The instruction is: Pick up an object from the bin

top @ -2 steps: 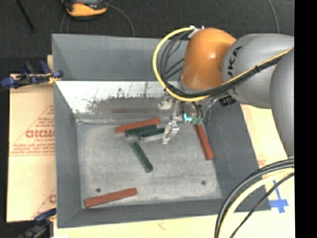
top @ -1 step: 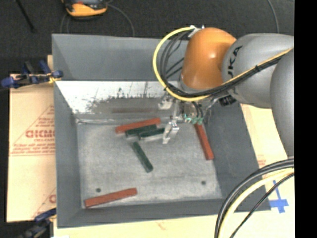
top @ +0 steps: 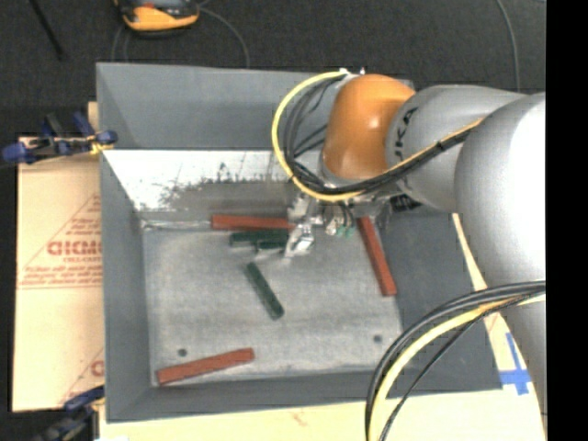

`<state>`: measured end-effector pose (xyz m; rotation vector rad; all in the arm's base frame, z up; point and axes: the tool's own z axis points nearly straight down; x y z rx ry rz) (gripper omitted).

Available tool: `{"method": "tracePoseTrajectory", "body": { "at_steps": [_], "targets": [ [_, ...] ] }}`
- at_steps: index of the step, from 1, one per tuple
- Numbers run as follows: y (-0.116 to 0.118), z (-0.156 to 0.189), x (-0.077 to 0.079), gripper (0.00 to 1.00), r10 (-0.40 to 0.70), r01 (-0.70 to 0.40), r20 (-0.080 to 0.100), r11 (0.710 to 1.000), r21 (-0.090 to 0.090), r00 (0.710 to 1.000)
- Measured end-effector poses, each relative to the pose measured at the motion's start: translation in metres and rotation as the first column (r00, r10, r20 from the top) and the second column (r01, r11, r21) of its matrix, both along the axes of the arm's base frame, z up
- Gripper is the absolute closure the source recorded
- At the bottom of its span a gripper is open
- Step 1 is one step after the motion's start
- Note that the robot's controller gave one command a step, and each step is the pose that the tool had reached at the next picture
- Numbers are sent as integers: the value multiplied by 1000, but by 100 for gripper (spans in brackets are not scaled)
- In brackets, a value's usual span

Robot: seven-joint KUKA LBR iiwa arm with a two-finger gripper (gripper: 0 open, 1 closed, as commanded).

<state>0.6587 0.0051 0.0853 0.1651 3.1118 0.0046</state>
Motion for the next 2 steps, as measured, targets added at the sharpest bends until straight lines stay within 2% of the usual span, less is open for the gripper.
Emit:
{"method": "tracePoseTrajectory", "body": {
  "at_steps": [1,2],
  "targets": [
    [0,0,0,100,0,0,-2,1000,0,1000],
    [5,171,-3,100,-3,3,-11,1000,-1,1000]
  ]
}}
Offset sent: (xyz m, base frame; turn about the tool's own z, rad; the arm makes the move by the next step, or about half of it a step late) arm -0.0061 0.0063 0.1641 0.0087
